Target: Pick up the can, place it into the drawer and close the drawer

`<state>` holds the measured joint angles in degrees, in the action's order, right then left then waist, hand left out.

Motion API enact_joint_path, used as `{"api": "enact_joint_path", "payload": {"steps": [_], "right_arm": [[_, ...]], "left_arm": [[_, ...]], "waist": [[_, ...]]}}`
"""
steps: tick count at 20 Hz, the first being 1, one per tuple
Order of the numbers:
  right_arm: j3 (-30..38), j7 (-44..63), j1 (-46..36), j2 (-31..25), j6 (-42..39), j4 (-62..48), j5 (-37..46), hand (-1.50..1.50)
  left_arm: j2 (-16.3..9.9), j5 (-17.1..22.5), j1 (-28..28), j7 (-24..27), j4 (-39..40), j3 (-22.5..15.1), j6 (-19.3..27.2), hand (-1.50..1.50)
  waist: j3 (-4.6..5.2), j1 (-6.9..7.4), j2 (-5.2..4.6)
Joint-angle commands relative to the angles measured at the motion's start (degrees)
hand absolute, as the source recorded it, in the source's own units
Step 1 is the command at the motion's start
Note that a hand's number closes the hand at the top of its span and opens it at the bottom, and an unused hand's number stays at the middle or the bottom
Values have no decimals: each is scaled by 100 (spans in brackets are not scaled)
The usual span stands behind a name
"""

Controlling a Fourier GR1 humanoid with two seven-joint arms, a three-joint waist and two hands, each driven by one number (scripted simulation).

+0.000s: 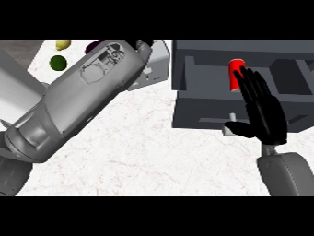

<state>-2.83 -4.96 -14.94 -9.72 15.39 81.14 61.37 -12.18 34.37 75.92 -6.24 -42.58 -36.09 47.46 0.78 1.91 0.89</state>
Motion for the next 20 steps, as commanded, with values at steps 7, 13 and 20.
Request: {"api": "enact_joint_path", "payload": {"steps": [7,13,20], "right_arm": [[433,-126,-1104,23,770,-2135,400,-150],[778,-33,-1950,151,1677,-3373,686,-150],[1073,-23,-2966,188,2302,-4567,824,-150]], "left_arm": [[-977,-162,-590,-531,-1075,34,-343,-150],[-1263,-241,-786,-900,-1569,11,-309,-150],[-1613,-240,-1562,-831,-2261,91,-542,-150]], "waist": [[-81,77,-95],[-89,186,-134],[-85,265,-168]]}}
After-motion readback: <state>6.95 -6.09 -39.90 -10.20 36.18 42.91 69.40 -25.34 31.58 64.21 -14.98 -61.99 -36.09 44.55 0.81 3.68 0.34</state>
